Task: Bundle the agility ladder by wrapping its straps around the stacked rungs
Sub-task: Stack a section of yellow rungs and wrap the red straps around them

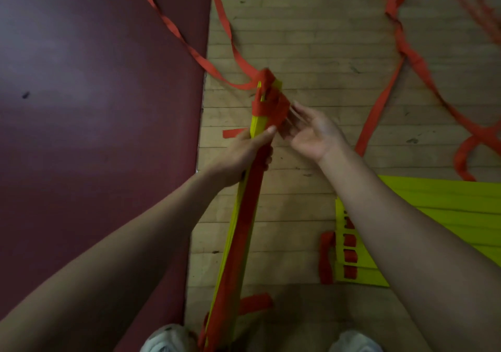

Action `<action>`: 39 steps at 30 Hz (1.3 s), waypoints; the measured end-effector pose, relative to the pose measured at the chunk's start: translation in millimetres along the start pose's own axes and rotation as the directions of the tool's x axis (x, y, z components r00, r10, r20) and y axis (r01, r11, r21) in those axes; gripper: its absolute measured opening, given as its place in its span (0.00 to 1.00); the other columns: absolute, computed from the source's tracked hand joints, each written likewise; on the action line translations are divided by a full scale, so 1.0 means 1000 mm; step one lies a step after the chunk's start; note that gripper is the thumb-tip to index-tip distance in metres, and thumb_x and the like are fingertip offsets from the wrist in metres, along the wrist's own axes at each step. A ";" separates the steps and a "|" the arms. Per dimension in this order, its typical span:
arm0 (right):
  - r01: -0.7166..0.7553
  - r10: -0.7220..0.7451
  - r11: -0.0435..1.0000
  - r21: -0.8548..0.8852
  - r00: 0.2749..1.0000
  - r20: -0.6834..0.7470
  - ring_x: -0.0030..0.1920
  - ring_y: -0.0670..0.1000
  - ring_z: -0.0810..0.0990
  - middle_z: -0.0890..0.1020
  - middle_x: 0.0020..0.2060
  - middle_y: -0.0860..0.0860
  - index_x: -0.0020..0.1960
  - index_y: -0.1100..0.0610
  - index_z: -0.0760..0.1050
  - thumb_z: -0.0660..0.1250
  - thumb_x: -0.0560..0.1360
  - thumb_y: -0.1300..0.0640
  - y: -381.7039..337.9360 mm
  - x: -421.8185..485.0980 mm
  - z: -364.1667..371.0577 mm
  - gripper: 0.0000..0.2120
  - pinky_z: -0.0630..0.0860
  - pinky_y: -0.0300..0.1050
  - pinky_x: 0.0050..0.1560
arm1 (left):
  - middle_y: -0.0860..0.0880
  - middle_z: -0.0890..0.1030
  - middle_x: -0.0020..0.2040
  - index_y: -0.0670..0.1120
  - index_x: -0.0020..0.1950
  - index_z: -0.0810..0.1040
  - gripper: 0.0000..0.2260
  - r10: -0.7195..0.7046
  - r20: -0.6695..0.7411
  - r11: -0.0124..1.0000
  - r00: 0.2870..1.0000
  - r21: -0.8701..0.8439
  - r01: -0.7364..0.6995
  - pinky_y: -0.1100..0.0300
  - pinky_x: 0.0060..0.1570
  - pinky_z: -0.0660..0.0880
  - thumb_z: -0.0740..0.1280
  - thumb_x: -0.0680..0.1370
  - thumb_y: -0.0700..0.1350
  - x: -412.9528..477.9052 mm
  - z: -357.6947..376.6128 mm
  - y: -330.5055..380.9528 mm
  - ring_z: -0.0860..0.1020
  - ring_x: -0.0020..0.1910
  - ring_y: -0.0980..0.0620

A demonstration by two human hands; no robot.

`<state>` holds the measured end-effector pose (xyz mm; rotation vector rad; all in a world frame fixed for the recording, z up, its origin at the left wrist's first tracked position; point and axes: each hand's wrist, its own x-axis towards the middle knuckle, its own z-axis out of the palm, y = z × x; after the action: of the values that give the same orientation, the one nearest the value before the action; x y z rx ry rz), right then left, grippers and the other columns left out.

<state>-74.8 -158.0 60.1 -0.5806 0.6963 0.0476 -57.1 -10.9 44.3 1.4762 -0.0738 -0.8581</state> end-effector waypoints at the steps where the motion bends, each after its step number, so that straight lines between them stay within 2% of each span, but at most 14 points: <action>1: 0.009 -0.009 0.999 0.033 1.000 0.009 0.39 0.52 0.82 0.82 0.39 0.55 0.49 0.60 0.76 0.61 0.79 0.63 -0.004 0.001 0.004 0.05 0.79 0.45 0.46 | 0.49 0.74 0.32 0.45 0.48 0.71 0.08 0.035 -0.015 0.999 0.999 0.032 -0.034 0.60 0.29 0.73 0.64 0.80 0.48 0.004 -0.001 0.011 0.73 0.27 0.54; 6: 0.100 -0.109 0.990 0.098 0.990 0.089 0.42 0.54 0.83 0.82 0.49 0.59 0.57 0.56 0.74 0.53 0.77 0.72 -0.017 0.000 0.008 0.18 0.80 0.46 0.42 | 0.49 0.72 0.31 0.42 0.48 0.70 0.06 0.112 0.100 0.980 0.989 0.156 -0.126 0.61 0.26 0.71 0.63 0.81 0.44 0.009 0.000 0.060 0.71 0.26 0.53; 9: 0.156 -0.152 0.988 -0.015 0.974 0.165 0.46 0.54 0.83 0.82 0.50 0.58 0.61 0.56 0.74 0.53 0.77 0.73 -0.014 -0.005 0.002 0.20 0.80 0.45 0.45 | 0.50 0.74 0.30 0.42 0.49 0.72 0.06 0.041 0.149 0.978 0.988 0.198 -0.070 0.60 0.27 0.71 0.63 0.81 0.45 0.005 -0.003 0.061 0.72 0.27 0.53; 12: 0.209 -0.186 0.963 -0.168 0.972 0.147 0.45 0.51 0.82 0.82 0.47 0.56 0.62 0.59 0.72 0.52 0.76 0.75 -0.003 -0.010 -0.001 0.21 0.80 0.42 0.44 | 0.50 0.76 0.31 0.44 0.48 0.75 0.06 -0.053 0.154 0.966 0.987 0.258 0.011 0.58 0.31 0.72 0.65 0.80 0.47 -0.001 -0.010 0.047 0.73 0.29 0.52; 14: 0.181 -0.161 0.970 -0.164 0.979 0.126 0.44 0.50 0.83 0.83 0.45 0.54 0.59 0.59 0.74 0.52 0.76 0.75 0.006 -0.013 -0.009 0.21 0.80 0.41 0.40 | 0.49 0.75 0.34 0.43 0.51 0.74 0.08 -0.096 0.169 0.955 0.981 0.294 0.043 0.57 0.31 0.73 0.65 0.80 0.48 -0.007 -0.015 0.036 0.74 0.30 0.52; 17: 0.148 -0.114 0.955 -0.258 0.984 0.140 0.45 0.50 0.81 0.82 0.51 0.52 0.60 0.54 0.74 0.51 0.75 0.74 0.019 -0.020 -0.029 0.23 0.75 0.42 0.39 | 0.47 0.75 0.36 0.43 0.52 0.72 0.09 -0.151 0.179 0.948 0.972 0.305 0.091 0.58 0.32 0.73 0.64 0.80 0.48 -0.020 -0.022 0.018 0.74 0.31 0.52; 20: 0.132 -0.076 0.854 -0.503 0.989 0.130 0.37 0.47 0.74 0.80 0.45 0.50 0.59 0.52 0.73 0.55 0.77 0.71 0.033 -0.028 -0.047 0.20 0.63 0.40 0.35 | 0.48 0.75 0.35 0.44 0.52 0.72 0.08 -0.192 0.205 0.947 0.960 0.297 0.126 0.58 0.31 0.74 0.65 0.80 0.48 -0.033 -0.030 -0.001 0.75 0.31 0.52; 24: 0.128 -0.045 0.698 -0.704 0.990 0.135 0.40 0.44 0.76 0.81 0.42 0.46 0.53 0.52 0.76 0.66 0.77 0.62 0.048 -0.036 -0.060 0.08 0.67 0.39 0.41 | 0.48 0.74 0.35 0.44 0.52 0.70 0.08 -0.254 0.235 0.930 0.938 0.326 0.170 0.58 0.32 0.73 0.64 0.80 0.48 -0.048 -0.032 -0.023 0.74 0.32 0.53; 28: 0.176 -0.112 0.602 -0.779 0.984 0.135 0.44 0.41 0.79 0.82 0.43 0.44 0.50 0.52 0.76 0.70 0.75 0.59 0.060 -0.037 -0.059 0.06 0.72 0.35 0.44 | 0.47 0.74 0.36 0.45 0.55 0.70 0.07 -0.237 0.250 0.928 0.939 0.343 0.143 0.59 0.32 0.72 0.64 0.80 0.46 -0.053 -0.028 -0.033 0.73 0.32 0.52; 30: 0.191 -0.160 0.609 -0.770 0.980 0.116 0.41 0.40 0.79 0.82 0.41 0.44 0.48 0.52 0.77 0.71 0.74 0.59 0.065 -0.036 -0.059 0.05 0.72 0.32 0.42 | 0.46 0.74 0.37 0.44 0.58 0.70 0.09 -0.220 0.235 0.921 0.947 0.369 0.123 0.59 0.33 0.73 0.64 0.81 0.46 -0.052 -0.027 -0.034 0.73 0.33 0.52; 33: 0.249 -0.268 0.529 -0.812 0.956 0.119 0.35 0.36 0.76 0.80 0.36 0.45 0.41 0.52 0.77 0.72 0.73 0.58 0.071 -0.035 -0.063 0.04 0.71 0.31 0.39 | 0.45 0.74 0.38 0.43 0.58 0.69 0.09 -0.203 0.206 0.908 0.957 0.407 0.105 0.59 0.32 0.72 0.64 0.81 0.45 -0.049 -0.027 -0.035 0.73 0.33 0.52; 35: 0.316 -0.370 0.413 -0.854 0.915 0.159 0.34 0.35 0.75 0.78 0.36 0.46 0.38 0.52 0.74 0.71 0.74 0.59 0.074 -0.035 -0.064 0.09 0.69 0.29 0.37 | 0.45 0.74 0.37 0.45 0.56 0.69 0.07 -0.196 0.194 0.910 0.961 0.402 0.105 0.60 0.31 0.72 0.64 0.81 0.45 -0.048 -0.027 -0.036 0.73 0.32 0.52; 37: 0.357 -0.476 0.237 -0.904 0.853 0.212 0.40 0.42 0.76 0.76 0.39 0.49 0.38 0.53 0.72 0.70 0.75 0.58 0.074 -0.032 -0.064 0.09 0.68 0.30 0.38 | 0.45 0.75 0.37 0.44 0.58 0.69 0.10 -0.177 0.154 0.900 0.972 0.426 0.096 0.59 0.31 0.72 0.64 0.80 0.46 -0.045 -0.025 -0.039 0.73 0.32 0.52; 39: 0.375 -0.545 0.136 -0.917 0.801 0.247 0.45 0.50 0.77 0.77 0.42 0.51 0.40 0.51 0.71 0.67 0.77 0.54 0.069 -0.029 -0.061 0.09 0.70 0.36 0.41 | 0.45 0.75 0.37 0.43 0.59 0.69 0.11 -0.143 0.095 0.872 0.985 0.484 0.080 0.60 0.29 0.72 0.64 0.81 0.46 -0.042 -0.024 -0.044 0.73 0.31 0.52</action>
<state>-149.4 -127.4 6.5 -2.0315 0.5296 -0.2015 -94.3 37.3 21.2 1.9010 -0.3200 -1.0809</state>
